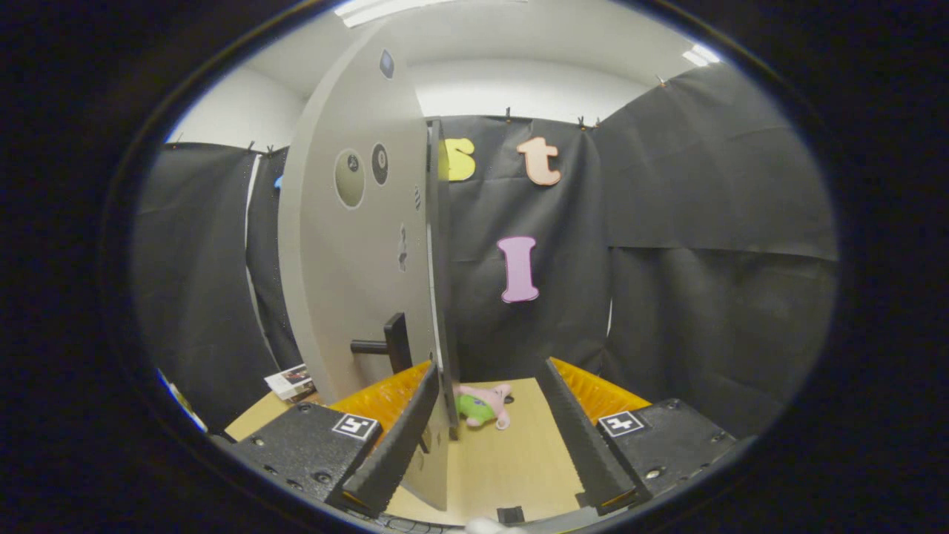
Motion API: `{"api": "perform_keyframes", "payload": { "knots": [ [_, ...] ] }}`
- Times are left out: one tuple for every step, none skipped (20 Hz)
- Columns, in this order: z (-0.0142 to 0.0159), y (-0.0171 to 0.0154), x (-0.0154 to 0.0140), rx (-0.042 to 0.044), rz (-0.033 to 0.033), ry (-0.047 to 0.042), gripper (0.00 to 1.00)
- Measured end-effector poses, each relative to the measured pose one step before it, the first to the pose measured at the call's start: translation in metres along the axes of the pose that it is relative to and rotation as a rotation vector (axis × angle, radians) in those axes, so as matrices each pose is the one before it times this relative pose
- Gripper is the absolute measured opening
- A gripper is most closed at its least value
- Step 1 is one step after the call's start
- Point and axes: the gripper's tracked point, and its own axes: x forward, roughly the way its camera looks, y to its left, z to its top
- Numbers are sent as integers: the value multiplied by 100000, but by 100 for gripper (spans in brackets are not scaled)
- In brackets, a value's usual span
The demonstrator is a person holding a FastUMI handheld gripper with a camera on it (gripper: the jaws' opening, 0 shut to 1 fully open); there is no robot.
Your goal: Open the shoe cabinet door, grab the shoes and put them into the shoe cabinet, then close the shoe cabinet door.
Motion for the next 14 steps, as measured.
{"api": "perform_keyframes", "payload": {
  "knots": [
    [-87, 683, -68, 1236, 644, 710, 94],
    [-185, 956, -209, 1473, 1018, 645, 94],
    [-186, 911, -97, 547, 803, 348, 93],
    [-67, 889, 27, -75, 468, -76, 93],
    [-49, 1116, -55, -79, 162, -185, 94],
    [-133, 1118, 102, -777, 509, -247, 94],
    [-104, 1006, 37, -537, 594, -94, 94],
    [-125, 1247, 1, -271, 954, 14, 94],
    [-55, 1071, 233, -75, 1256, 504, 94],
    [-201, 1247, 276, 120, 1683, 876, 94],
    [-142, 1268, 386, 641, 1756, 746, 94],
    [-57, 1076, 1119, 361, 1342, 594, 94],
    [-117, 836, 491, -113, 950, 838, 94],
    [-134, 938, 497, -588, 714, 723, 94]
  ]
}}
